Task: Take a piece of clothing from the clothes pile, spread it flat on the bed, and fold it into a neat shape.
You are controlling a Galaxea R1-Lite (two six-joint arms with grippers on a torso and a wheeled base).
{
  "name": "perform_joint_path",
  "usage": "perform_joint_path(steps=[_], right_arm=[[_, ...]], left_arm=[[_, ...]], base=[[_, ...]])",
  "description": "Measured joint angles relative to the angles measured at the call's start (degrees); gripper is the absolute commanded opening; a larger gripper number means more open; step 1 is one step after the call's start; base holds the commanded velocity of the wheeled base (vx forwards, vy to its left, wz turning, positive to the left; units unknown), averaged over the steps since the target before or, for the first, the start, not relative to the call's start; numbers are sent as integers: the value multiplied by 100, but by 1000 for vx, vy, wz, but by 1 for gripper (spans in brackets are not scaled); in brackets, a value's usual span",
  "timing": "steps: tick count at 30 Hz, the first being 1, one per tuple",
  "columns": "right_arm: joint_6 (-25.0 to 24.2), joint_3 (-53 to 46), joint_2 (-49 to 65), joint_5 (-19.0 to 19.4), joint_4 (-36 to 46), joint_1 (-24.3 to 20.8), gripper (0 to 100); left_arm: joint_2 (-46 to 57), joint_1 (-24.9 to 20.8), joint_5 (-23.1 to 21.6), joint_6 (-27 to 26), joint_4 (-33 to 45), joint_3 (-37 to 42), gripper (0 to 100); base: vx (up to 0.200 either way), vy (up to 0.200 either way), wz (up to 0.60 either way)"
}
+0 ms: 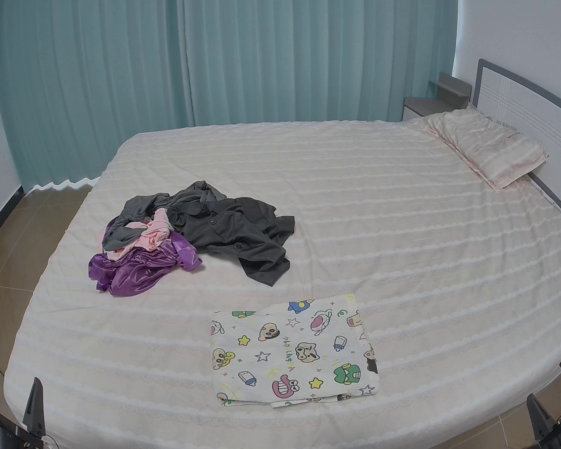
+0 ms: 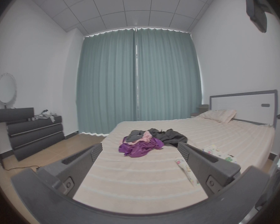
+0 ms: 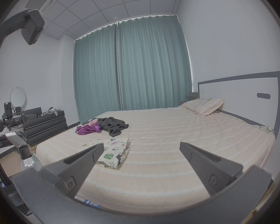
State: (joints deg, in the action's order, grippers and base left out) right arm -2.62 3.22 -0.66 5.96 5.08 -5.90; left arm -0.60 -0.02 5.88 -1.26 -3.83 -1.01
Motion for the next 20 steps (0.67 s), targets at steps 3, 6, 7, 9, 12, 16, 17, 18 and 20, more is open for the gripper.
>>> perform_joint_path(steps=[3, 6, 7, 9, 12, 16, 17, 18, 20], right_arm=[[-28, 0, -2, 0, 0, 0, 100], [-44, 0, -2, -5, 0, -2, 100], [-50, 0, -2, -6, 0, -2, 100], [-55, 0, -2, -11, 0, -2, 100], [-63, 0, -2, -13, 0, -5, 100], [-61, 0, -5, -11, 2, -5, 100], [-66, 0, -5, -11, 4, -5, 100], [-71, 0, -7, -16, 4, -5, 100], [-77, 0, -7, -20, 4, -5, 100]], left_arm=[[-2, 2, -399, 116, 27, 0, 100], [-4, 2, -744, 126, 312, 0, 100], [-4, 2, -773, 121, 399, 2, 100], [-4, 0, -779, 110, 469, 2, 100], [-6, 0, -713, 104, 390, 0, 100], [-6, 0, -691, 101, 383, 0, 100], [-6, 0, -694, 101, 383, 0, 100], [-9, 0, -696, 105, 380, 0, 100], [-9, 0, -694, 107, 378, 0, 100]], base=[[0, 0, 0], [0, 0, 0], [0, 0, 0], [0, 0, 0], [0, 0, 0], [0, 0, 0], [0, 0, 0], [0, 0, 0], [0, 0, 0]])
